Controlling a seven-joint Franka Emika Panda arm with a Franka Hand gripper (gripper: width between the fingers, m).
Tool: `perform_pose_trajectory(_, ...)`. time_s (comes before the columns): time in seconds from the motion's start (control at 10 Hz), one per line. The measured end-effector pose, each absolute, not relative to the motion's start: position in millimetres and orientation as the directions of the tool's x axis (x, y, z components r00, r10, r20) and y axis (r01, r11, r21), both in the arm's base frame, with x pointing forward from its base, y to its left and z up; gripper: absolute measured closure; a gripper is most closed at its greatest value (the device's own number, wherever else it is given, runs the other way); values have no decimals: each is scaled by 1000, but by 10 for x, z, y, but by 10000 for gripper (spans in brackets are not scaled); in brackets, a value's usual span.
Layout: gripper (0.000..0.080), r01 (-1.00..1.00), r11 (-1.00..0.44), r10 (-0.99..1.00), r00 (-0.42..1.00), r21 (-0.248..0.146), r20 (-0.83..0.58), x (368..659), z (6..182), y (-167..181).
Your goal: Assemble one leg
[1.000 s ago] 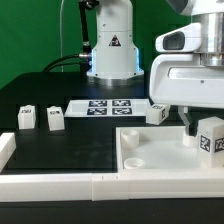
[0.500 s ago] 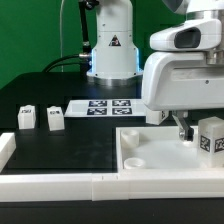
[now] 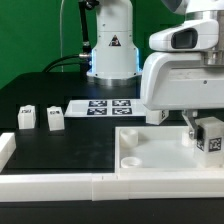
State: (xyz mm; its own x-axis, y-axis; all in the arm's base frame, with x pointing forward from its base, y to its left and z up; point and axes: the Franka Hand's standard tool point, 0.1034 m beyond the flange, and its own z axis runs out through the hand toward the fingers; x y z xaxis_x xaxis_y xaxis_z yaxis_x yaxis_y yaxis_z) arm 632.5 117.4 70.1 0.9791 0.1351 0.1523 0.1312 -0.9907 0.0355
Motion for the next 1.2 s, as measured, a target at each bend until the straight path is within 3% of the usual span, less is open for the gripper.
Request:
perform_pose_trajectory(0.1, 508, 93, -995, 96, 983, 27, 153, 6324, 700, 1177)
perform_pose_trajectory(0.3, 508, -189, -982, -190, 970, -21, 153, 6319, 700, 1194)
perform_pose_trajectory(0.5, 508, -452, -891, -453, 879, -41, 149, 6308, 692, 1107)
perform_pose_trajectory(0.8, 493, -704, -710, -696, 697, -19, 171, 6281, 698, 926)
perform_pose_trajectory(1.1, 479, -780, -626, -769, 613, -18, 183, 6277, 705, 829)
perform_pose_trajectory(1.2, 353, -779, -626, -769, 613, -18, 182, 6276, 702, 834)
